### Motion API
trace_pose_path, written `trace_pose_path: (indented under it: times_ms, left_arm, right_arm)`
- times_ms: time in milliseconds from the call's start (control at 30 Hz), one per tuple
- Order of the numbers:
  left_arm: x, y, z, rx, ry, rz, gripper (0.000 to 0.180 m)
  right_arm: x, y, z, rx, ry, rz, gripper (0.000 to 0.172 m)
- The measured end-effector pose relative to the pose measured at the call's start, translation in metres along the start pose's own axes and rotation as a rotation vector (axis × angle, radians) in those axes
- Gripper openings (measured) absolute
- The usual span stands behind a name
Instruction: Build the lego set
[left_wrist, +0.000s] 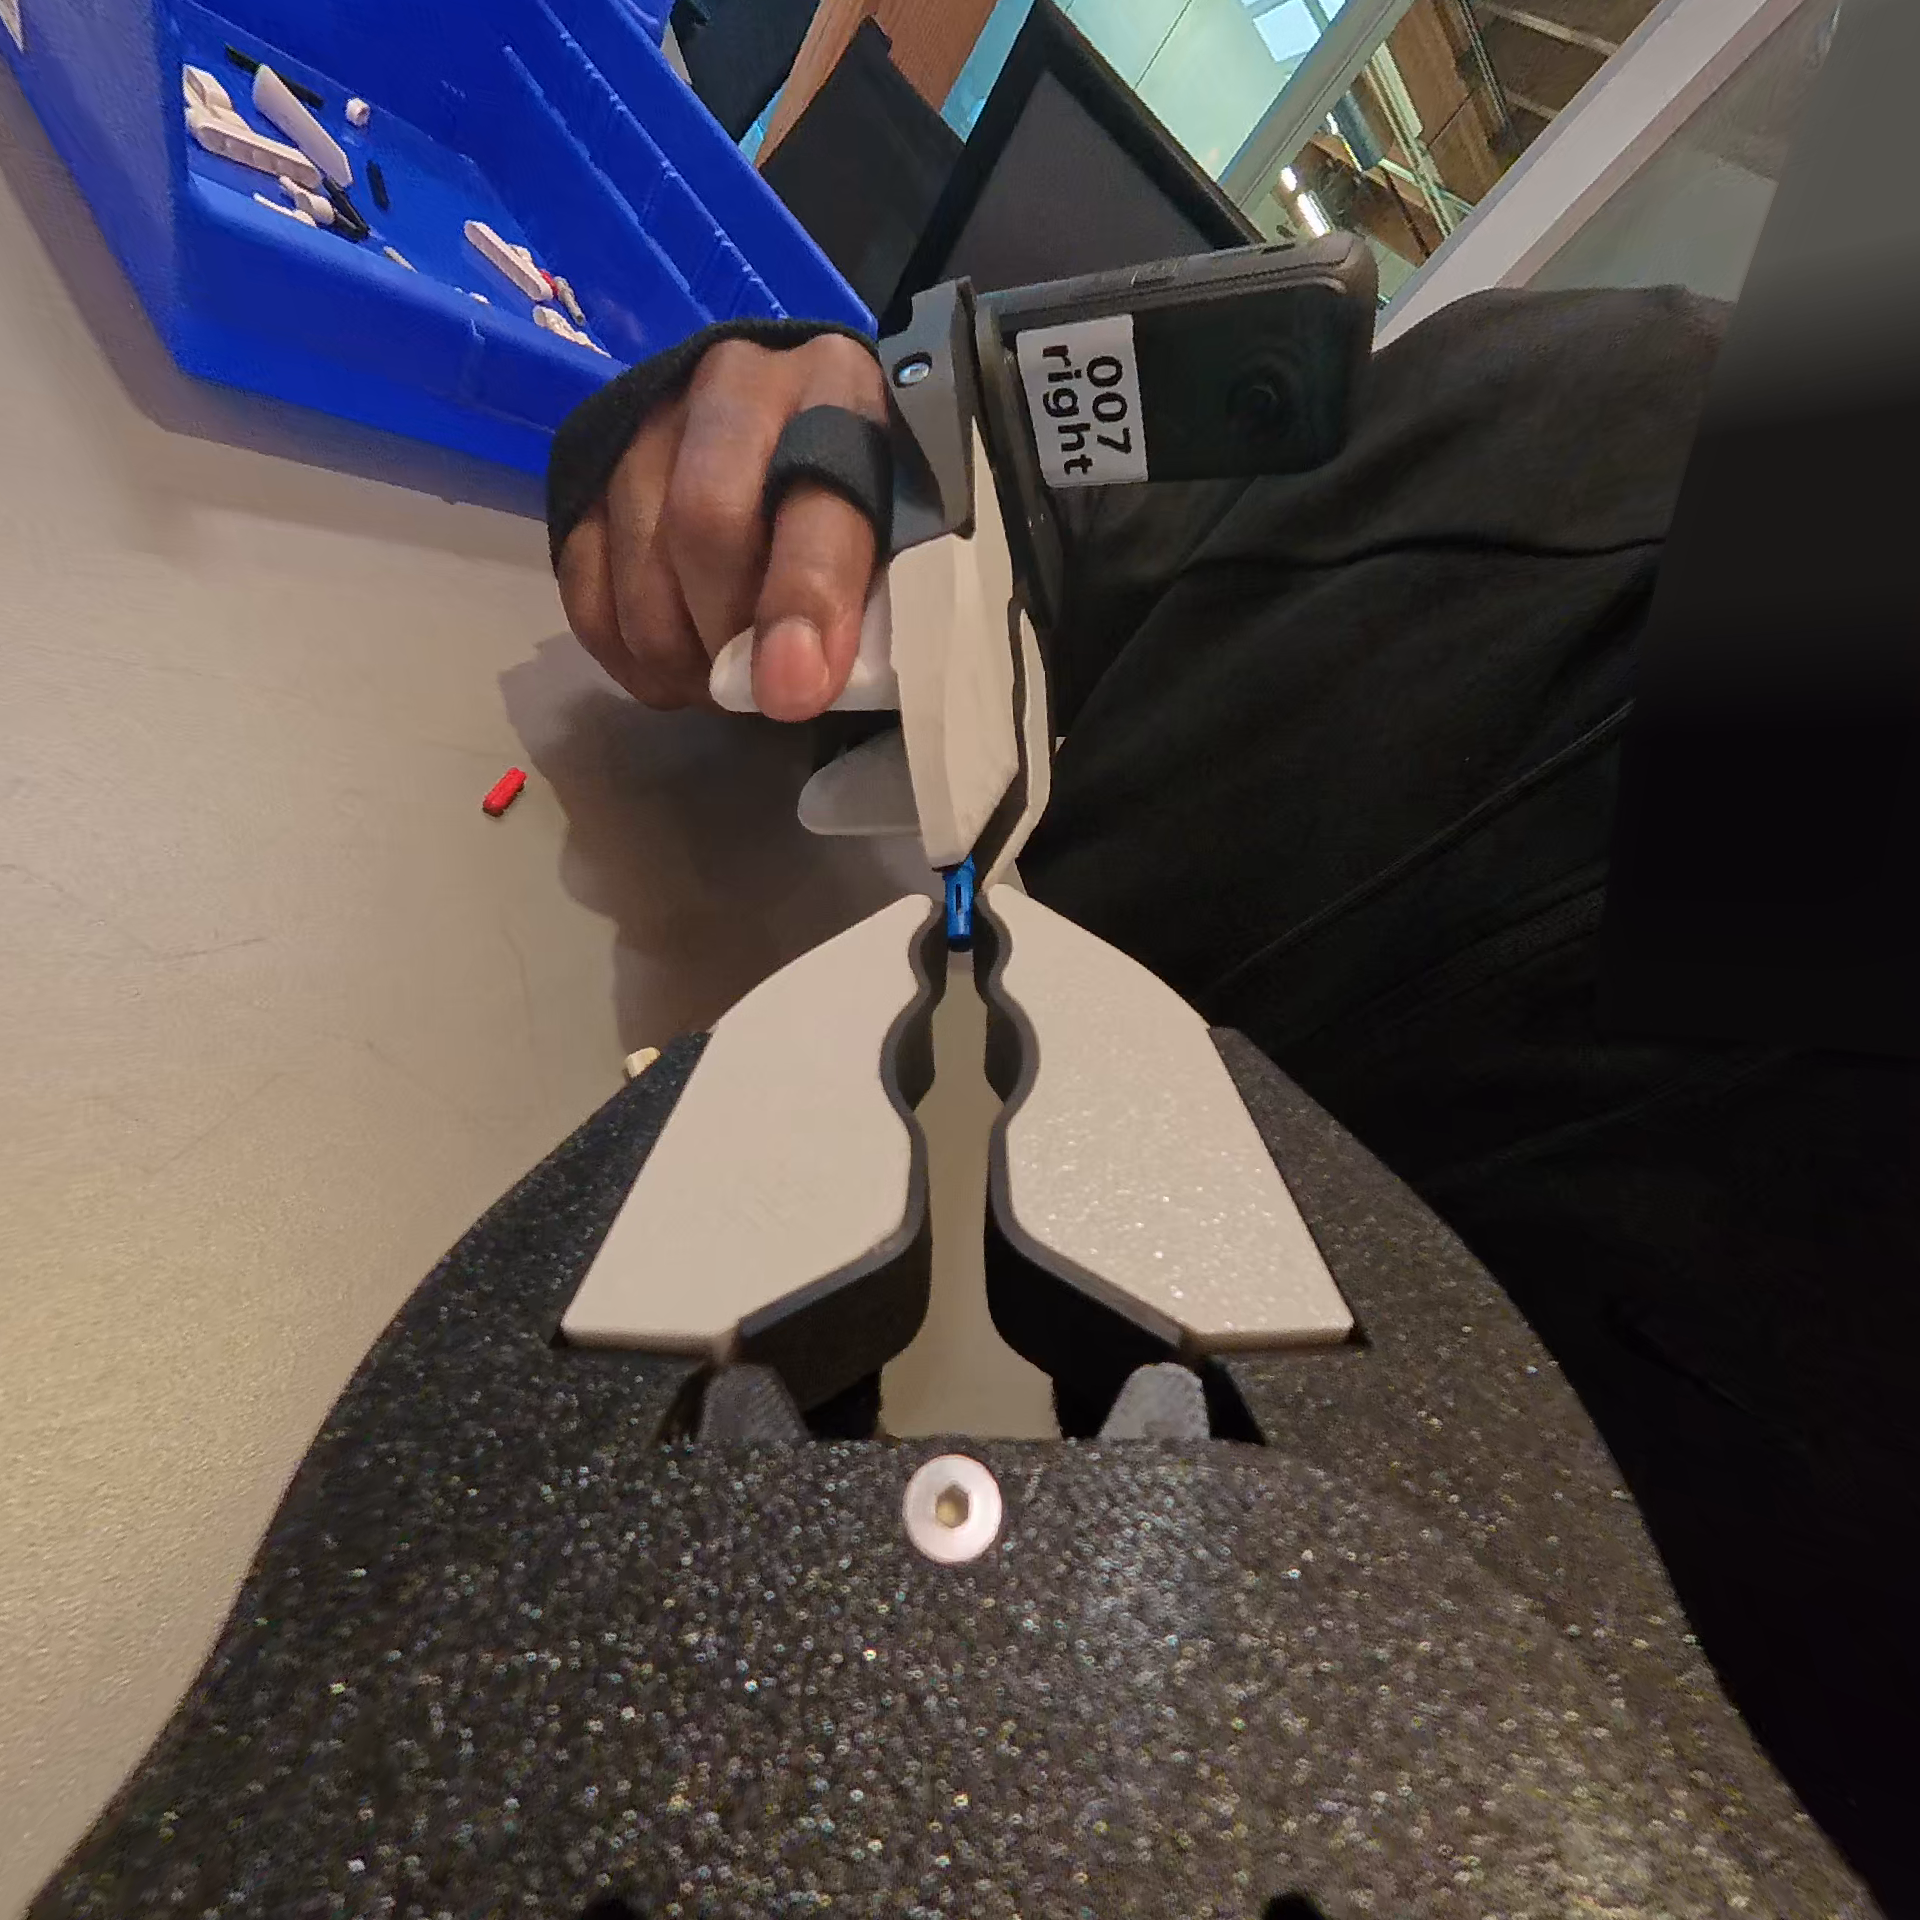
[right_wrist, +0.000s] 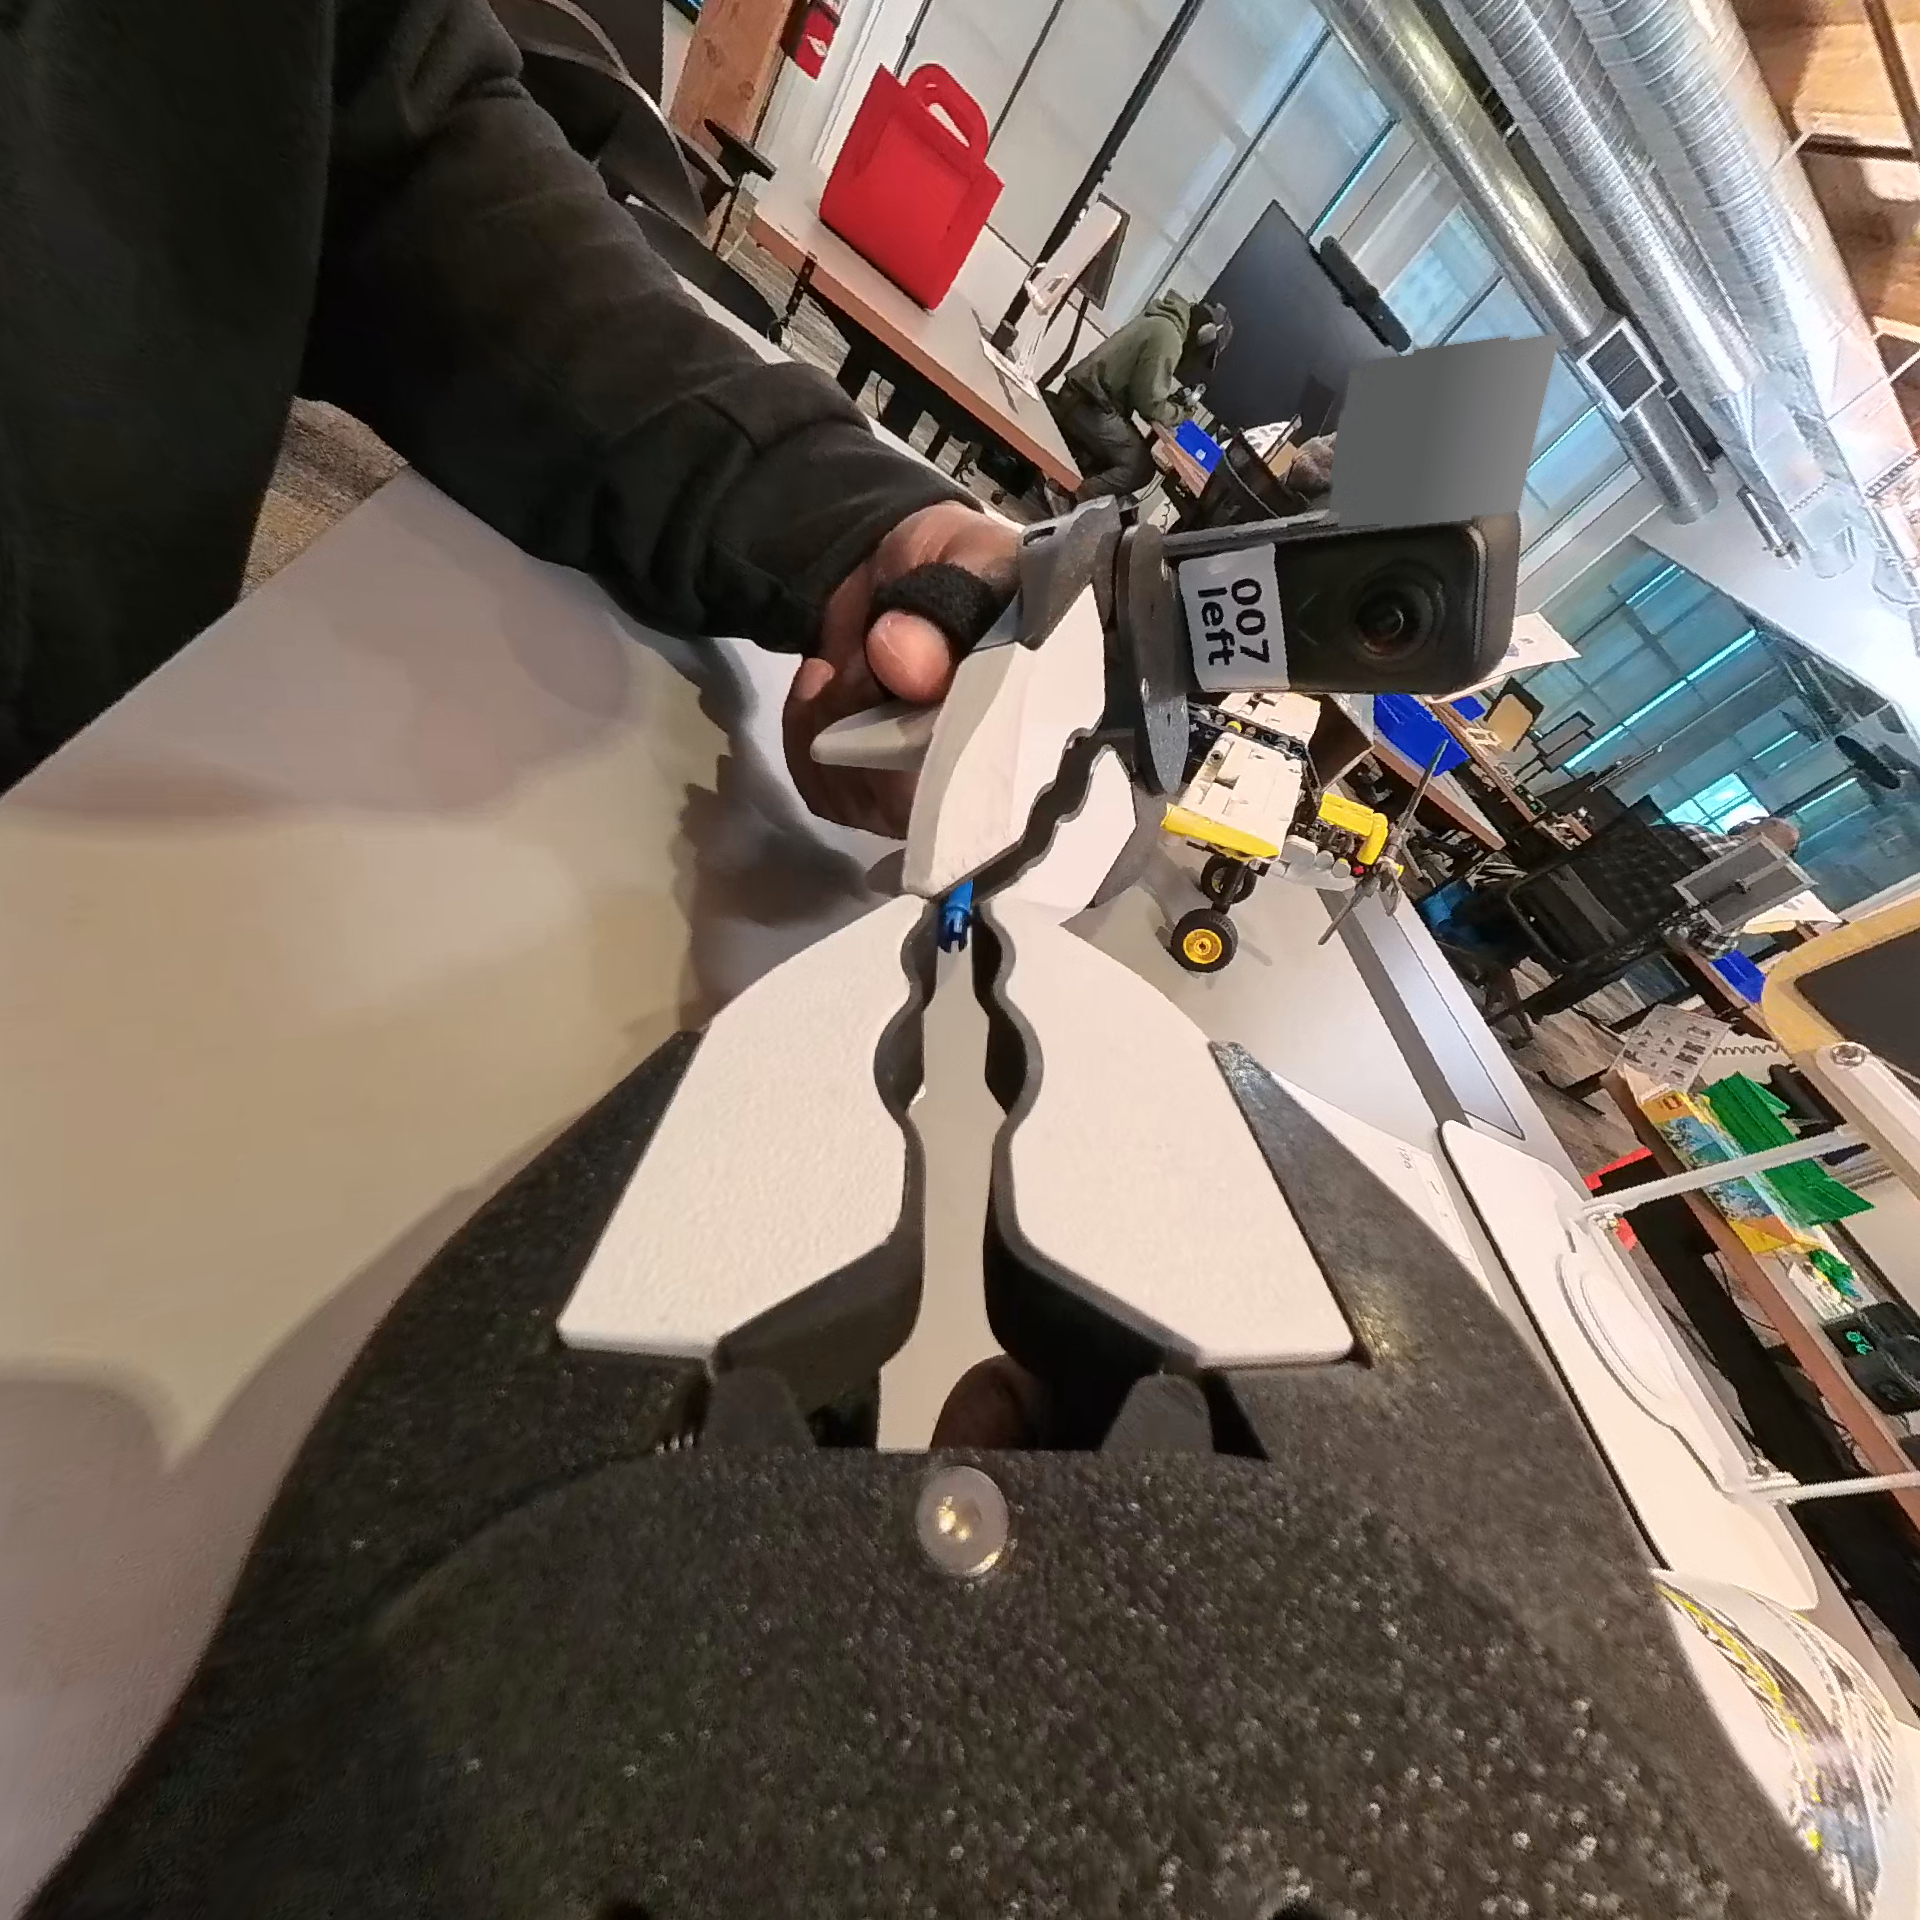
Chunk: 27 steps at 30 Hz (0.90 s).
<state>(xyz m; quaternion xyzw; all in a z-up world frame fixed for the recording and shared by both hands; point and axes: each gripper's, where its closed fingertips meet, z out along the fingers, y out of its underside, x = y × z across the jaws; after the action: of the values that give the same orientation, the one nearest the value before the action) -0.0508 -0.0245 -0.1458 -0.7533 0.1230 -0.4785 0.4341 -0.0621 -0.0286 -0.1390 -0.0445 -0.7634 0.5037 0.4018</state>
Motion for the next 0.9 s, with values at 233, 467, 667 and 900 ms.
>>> trace_pose_path:
  times_ms: [233,467,667,900]
  left_arm:
    - [-0.001,0.0,0.0,0.001,-0.018,0.007,0.004]
    - [-0.018,0.002,-0.023,0.026,-0.385,0.034,0.022]
    - [-0.056,0.033,-0.036,-0.1,-0.798,0.034,0.036]
    - [-0.079,0.051,-0.034,-0.196,-0.85,-0.03,0.035]
  right_arm:
    - [0.0,0.002,-0.001,-0.021,-0.012,0.017,0.005]
    - [0.012,0.016,-0.01,-0.102,0.052,0.053,0.004]
    - [0.011,0.027,-0.009,-0.147,0.039,0.091,0.005]
    - [0.004,0.036,-0.009,-0.192,0.013,0.094,0.005]
